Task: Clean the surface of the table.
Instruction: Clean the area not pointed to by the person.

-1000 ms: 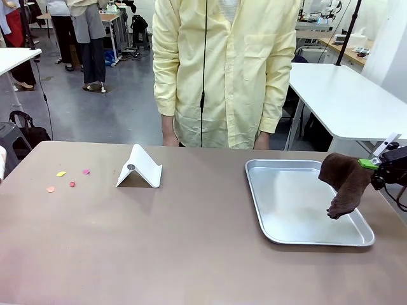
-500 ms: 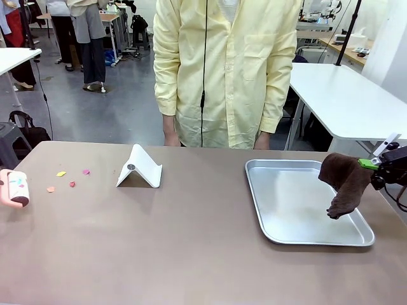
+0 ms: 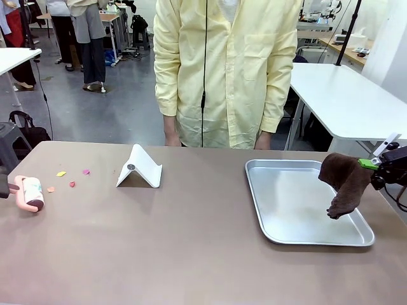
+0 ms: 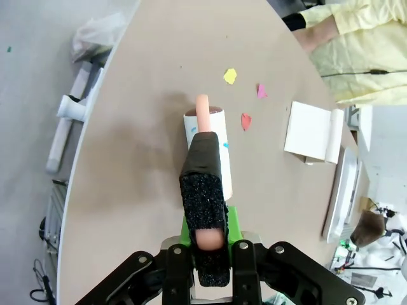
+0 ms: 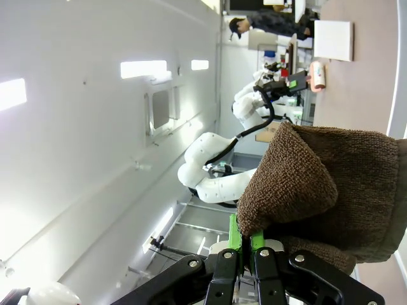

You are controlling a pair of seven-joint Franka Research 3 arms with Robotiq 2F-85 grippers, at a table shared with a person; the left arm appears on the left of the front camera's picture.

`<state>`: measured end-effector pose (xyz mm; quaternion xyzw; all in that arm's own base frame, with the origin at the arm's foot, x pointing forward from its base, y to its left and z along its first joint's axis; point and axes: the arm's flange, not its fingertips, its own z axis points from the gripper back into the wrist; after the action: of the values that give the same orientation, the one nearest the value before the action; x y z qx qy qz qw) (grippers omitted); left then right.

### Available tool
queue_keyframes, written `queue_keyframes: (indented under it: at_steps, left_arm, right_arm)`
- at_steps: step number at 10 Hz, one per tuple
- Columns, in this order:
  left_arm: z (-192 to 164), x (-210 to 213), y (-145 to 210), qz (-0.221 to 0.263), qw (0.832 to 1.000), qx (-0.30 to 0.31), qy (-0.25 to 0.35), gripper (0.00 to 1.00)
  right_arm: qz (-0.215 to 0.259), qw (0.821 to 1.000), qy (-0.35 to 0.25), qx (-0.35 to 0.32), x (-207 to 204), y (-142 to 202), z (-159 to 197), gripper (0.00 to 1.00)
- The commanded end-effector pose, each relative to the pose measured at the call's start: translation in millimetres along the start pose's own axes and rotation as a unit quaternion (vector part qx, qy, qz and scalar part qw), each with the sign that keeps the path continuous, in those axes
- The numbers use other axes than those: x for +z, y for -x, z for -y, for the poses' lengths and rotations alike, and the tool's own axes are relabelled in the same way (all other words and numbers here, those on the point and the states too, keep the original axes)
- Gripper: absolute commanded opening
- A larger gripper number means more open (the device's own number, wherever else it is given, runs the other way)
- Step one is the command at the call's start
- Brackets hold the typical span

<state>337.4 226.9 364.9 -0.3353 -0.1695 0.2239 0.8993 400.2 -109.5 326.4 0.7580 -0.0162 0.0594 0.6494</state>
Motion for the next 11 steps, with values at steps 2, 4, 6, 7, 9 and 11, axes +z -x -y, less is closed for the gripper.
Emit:
queue_keyframes:
  at_steps: [2, 4, 6, 7, 9, 11]
  left_arm:
    - [-3, -11, 0, 0.032, 0.999, 0.037, -0.024, 0.22]
    - [-2, -20, 1, 0.015, 0.998, 0.05, -0.029, 0.22]
    - [6, -34, 3, 0.003, 0.997, 0.061, -0.042, 0.22]
    - [11, -42, 4, 0.001, 0.997, 0.064, -0.043, 0.22]
    - [25, -60, 2, -0.001, 0.996, 0.074, -0.047, 0.22]
    - [40, -77, -3, -0.007, 0.996, 0.075, -0.048, 0.22]
  right_arm:
    - [-0.004, 1.0, -0.007, 0.005, -1, 1, -2, 0.06]
    - [-0.004, 1.0, -0.007, 0.005, -1, 1, -2, 0.06]
    - [-0.004, 1.0, -0.007, 0.005, -1, 1, -2, 0.06]
    - [-0.004, 1.0, -0.007, 0.005, -1, 1, -2, 0.06]
    - [-0.004, 1.0, -0.007, 0.005, -1, 1, -2, 0.06]
    - [-0.004, 1.0, -0.007, 0.005, -1, 1, -2, 0.06]
